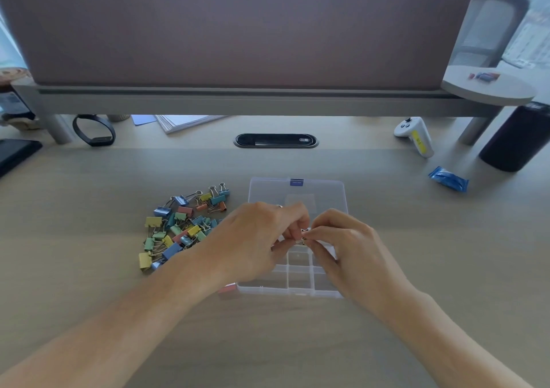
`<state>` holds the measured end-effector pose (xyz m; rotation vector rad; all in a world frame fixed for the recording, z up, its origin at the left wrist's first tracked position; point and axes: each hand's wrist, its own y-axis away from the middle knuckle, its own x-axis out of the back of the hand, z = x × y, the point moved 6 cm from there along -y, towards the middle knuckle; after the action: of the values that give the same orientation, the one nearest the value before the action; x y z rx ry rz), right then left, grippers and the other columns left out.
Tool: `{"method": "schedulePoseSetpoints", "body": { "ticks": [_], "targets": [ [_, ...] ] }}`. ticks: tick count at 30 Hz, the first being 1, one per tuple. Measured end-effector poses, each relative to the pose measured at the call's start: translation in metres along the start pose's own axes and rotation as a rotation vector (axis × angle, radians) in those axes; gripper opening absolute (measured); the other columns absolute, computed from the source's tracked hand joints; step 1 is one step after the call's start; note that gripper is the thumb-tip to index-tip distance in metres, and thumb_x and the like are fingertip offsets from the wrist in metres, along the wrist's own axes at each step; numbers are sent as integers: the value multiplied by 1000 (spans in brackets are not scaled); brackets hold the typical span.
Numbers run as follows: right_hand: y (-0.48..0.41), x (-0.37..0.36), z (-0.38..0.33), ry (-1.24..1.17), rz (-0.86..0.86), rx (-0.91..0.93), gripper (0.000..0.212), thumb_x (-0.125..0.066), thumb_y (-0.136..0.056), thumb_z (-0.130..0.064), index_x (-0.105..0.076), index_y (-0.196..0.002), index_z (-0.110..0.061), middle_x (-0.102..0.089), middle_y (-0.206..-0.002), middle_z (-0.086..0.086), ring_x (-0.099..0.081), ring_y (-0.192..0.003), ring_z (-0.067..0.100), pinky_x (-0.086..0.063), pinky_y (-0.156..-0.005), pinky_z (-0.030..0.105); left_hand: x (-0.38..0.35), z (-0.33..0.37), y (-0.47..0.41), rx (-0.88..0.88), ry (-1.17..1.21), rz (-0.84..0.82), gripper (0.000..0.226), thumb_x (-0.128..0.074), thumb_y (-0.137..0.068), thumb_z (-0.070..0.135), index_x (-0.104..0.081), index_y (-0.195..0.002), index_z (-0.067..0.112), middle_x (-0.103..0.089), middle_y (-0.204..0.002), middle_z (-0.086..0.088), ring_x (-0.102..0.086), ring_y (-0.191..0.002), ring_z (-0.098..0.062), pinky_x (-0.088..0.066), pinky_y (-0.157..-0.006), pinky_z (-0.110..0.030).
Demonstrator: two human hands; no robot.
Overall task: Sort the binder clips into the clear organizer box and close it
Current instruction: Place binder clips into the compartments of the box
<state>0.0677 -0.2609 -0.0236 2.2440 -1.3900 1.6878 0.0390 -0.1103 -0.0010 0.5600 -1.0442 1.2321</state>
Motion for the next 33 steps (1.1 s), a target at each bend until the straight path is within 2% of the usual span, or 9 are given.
{"method": "schedulePoseSetpoints", "body": {
  "ticks": [3, 7, 11, 17, 23, 27, 33],
  "targets": [
    [1, 2, 4, -65, 22, -61, 13, -77, -91, -8, -81, -97, -18, -65, -94, -10, -67, -75, 11, -58, -69, 34, 1, -1, 1, 10, 17, 1, 28, -74, -92, 21, -56, -111, 33, -74, -102, 19, -71, -87, 2, -60, -80, -23],
    [-1, 4, 8, -108, 44, -139, 15, -81, -88, -7, -83, -94, -20, -66, -91, -14, -63, -76, 7, -52, -70, 20, 2, -5, 2, 50, 79, 1, 28, -76, -91, 21, -59, -111, 31, -73, -101, 19, -71, -86, 3, -59, -81, -18],
    [-1, 2, 8, -119, 28, -186, 13, -80, -88, -9, -84, -94, -20, -66, -90, -16, -64, -82, 5, -51, -72, 16, 1, -4, 2, 46, 60, -3, 29, -75, -91, 19, -58, -111, 33, -72, -103, 18, -71, -87, 2, -60, -80, -18],
    [0, -3, 10, -186, 42, -253, 14, -80, -90, -13, -83, -94, -25, -68, -90, -19, -67, -83, 8, -52, -76, 19, 1, -5, 1, 53, 45, -13, 33, -75, -90, 18, -57, -114, 33, -73, -108, 17, -71, -92, -1, -59, -83, -16],
    [2, -6, 10, -195, 45, -279, 12, -80, -89, -12, -84, -92, -23, -68, -88, -16, -65, -83, 8, -47, -73, 13, 2, -4, 2, 53, 49, -1, 32, -74, -91, 18, -58, -114, 33, -73, -106, 18, -71, -91, 0, -60, -84, -22],
    [1, -5, 10, -155, 18, -233, 12, -78, -91, -12, -84, -94, -23, -67, -91, -17, -65, -80, 8, -51, -71, 22, 1, -4, 1, 46, 57, -6, 31, -74, -92, 18, -58, -115, 32, -74, -108, 17, -72, -93, -1, -61, -85, -24],
    [4, -6, 10, -110, 34, -209, 14, -80, -88, -9, -83, -92, -23, -67, -90, -16, -63, -82, 5, -48, -72, 15, 0, -4, 1, 42, 74, -9, 34, -71, -94, 15, -57, -120, 32, -74, -106, 18, -71, -94, -1, -60, -84, -23]
  ]
}}
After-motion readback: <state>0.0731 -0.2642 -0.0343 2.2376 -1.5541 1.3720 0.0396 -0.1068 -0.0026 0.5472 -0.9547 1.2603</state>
